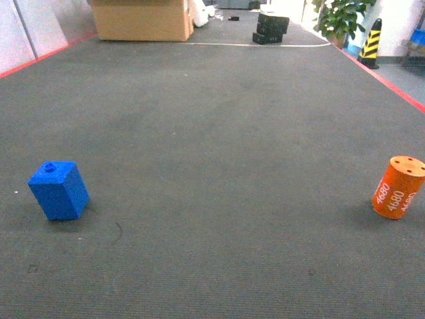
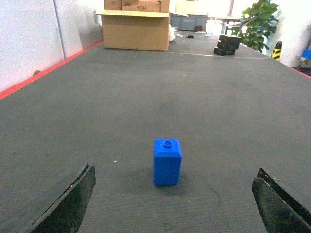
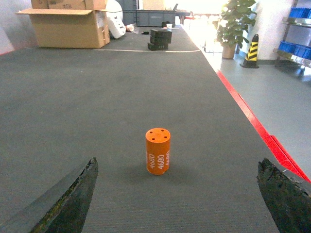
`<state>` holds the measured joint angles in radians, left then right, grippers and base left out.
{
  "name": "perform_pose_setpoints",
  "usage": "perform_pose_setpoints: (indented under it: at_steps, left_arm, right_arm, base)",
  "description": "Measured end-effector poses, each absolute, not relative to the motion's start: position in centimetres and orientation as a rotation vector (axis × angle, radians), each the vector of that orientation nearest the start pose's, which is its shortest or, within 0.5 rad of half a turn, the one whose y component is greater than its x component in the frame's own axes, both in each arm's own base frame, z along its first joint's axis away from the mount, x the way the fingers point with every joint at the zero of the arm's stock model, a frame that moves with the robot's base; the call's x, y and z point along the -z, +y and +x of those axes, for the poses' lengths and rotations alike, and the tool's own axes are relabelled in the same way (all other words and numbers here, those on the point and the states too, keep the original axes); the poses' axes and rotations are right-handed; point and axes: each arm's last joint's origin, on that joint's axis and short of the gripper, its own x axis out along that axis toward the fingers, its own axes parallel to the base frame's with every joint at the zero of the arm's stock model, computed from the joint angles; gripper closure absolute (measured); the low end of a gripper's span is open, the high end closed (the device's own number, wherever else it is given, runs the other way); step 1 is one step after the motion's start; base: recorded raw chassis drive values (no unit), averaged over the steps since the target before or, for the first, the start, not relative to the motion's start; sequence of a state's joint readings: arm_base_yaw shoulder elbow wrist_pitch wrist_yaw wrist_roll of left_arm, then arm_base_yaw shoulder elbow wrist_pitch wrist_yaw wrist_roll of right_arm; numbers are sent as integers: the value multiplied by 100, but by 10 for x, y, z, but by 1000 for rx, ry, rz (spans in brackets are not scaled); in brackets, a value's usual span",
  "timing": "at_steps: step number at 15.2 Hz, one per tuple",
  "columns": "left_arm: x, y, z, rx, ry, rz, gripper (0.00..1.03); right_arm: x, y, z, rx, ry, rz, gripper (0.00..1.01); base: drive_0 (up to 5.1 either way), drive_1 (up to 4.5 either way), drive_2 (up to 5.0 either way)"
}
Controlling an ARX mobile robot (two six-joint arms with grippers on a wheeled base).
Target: Sort blue parts and orange caps into right shelf containers
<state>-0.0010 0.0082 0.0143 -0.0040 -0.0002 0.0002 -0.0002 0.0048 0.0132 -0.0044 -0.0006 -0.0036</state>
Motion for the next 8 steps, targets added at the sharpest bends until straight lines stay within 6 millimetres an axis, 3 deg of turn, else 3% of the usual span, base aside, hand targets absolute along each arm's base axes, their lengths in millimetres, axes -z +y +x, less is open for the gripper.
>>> perform_pose_setpoints:
  at_steps: [8]
  left_arm:
    - [-167,0,97,1,-2,0,5]
  right_arm:
    - [-167,0,97,0,-4,-4,3]
  base:
    - [0,0,0]
